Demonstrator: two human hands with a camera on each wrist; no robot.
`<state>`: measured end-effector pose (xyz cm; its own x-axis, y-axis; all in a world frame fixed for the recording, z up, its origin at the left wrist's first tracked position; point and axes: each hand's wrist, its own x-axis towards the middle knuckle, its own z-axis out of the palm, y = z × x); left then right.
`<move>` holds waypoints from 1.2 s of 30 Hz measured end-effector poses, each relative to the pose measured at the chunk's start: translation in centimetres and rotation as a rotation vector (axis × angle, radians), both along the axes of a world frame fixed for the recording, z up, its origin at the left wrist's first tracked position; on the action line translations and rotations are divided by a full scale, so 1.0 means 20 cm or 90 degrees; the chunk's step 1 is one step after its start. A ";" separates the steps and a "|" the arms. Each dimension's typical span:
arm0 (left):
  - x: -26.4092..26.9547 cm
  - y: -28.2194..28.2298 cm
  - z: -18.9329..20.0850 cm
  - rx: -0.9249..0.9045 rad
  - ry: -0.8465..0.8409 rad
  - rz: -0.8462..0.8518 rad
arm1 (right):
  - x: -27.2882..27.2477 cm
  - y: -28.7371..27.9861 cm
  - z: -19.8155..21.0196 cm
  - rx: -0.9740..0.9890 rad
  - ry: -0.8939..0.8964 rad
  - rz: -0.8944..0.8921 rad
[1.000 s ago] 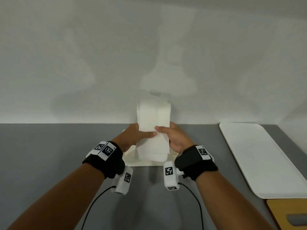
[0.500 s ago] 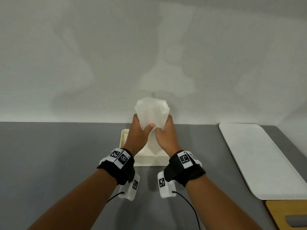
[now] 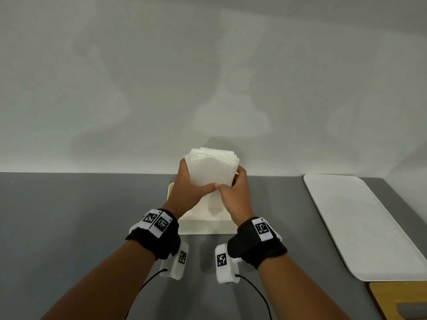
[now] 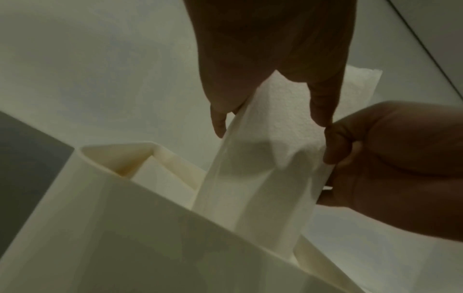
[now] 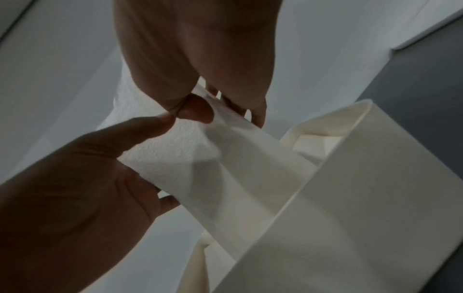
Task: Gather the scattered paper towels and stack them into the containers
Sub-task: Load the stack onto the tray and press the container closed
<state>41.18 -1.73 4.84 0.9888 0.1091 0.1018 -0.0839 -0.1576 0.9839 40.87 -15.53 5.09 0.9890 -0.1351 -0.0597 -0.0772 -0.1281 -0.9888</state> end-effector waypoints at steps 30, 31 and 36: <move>0.03 0.21 0.02 0.623 -0.242 -0.057 | 0.11 -0.11 0.27 -0.891 -0.082 0.407; 0.03 0.20 0.02 0.681 -0.261 -0.036 | 0.11 -0.10 0.26 -0.900 -0.085 0.409; -0.01 0.13 0.06 0.892 -0.245 -0.039 | 0.11 -0.09 0.21 -0.887 -0.071 0.421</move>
<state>40.89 0.91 6.01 0.8754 -0.3418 0.3420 -0.3443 -0.9372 -0.0554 43.07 -17.27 9.32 0.8838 0.4291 -0.1864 0.4260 -0.9028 -0.0586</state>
